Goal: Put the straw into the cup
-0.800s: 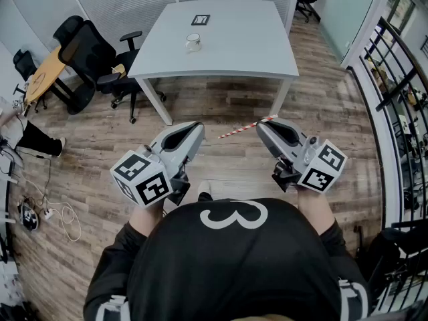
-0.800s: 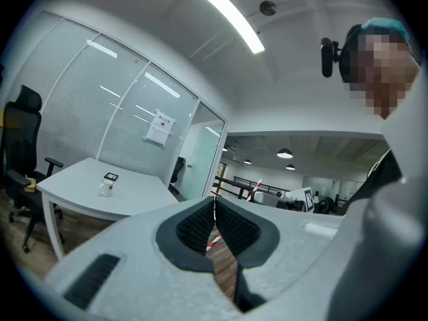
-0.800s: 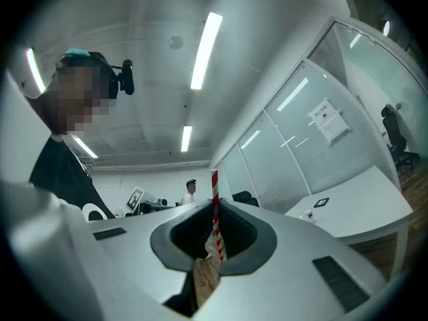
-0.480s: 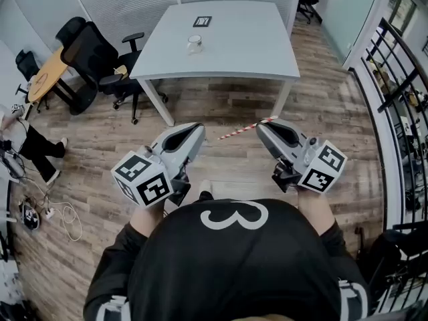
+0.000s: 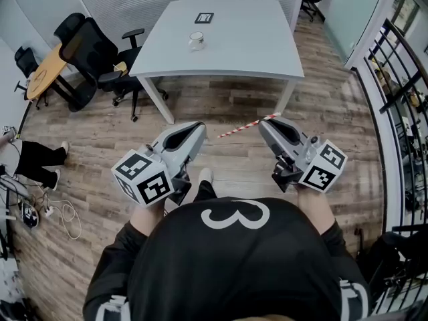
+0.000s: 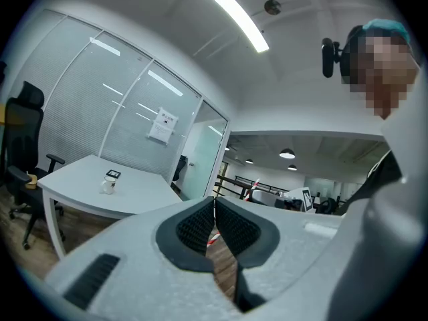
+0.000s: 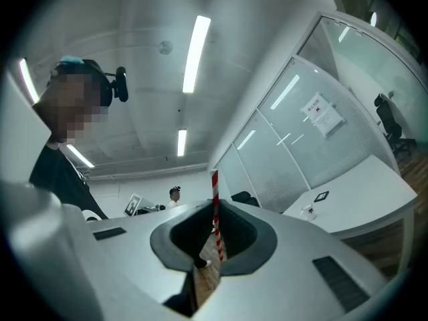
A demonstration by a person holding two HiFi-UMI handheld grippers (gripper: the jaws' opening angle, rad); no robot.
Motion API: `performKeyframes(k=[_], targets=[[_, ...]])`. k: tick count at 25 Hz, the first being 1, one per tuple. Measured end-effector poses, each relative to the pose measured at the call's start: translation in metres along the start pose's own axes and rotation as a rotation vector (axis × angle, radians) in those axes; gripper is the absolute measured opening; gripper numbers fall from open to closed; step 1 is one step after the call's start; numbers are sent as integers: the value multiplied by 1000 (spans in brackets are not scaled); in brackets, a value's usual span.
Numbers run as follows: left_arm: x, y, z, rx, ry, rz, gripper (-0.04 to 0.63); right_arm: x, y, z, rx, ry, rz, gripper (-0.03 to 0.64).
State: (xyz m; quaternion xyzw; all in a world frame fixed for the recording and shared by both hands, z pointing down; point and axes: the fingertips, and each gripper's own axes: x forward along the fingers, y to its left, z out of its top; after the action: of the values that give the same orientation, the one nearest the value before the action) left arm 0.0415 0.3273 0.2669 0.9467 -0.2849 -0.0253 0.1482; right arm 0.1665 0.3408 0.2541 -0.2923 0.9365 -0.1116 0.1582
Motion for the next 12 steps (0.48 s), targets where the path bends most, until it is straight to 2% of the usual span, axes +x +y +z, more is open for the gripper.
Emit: performKeyframes(k=[3, 12], targets=[[3, 7, -2, -3, 3, -3, 20, 3, -6, -3, 7, 1, -4, 31], [35, 70, 15, -35, 33, -21, 20, 52, -55, 0, 21, 19, -28, 31]])
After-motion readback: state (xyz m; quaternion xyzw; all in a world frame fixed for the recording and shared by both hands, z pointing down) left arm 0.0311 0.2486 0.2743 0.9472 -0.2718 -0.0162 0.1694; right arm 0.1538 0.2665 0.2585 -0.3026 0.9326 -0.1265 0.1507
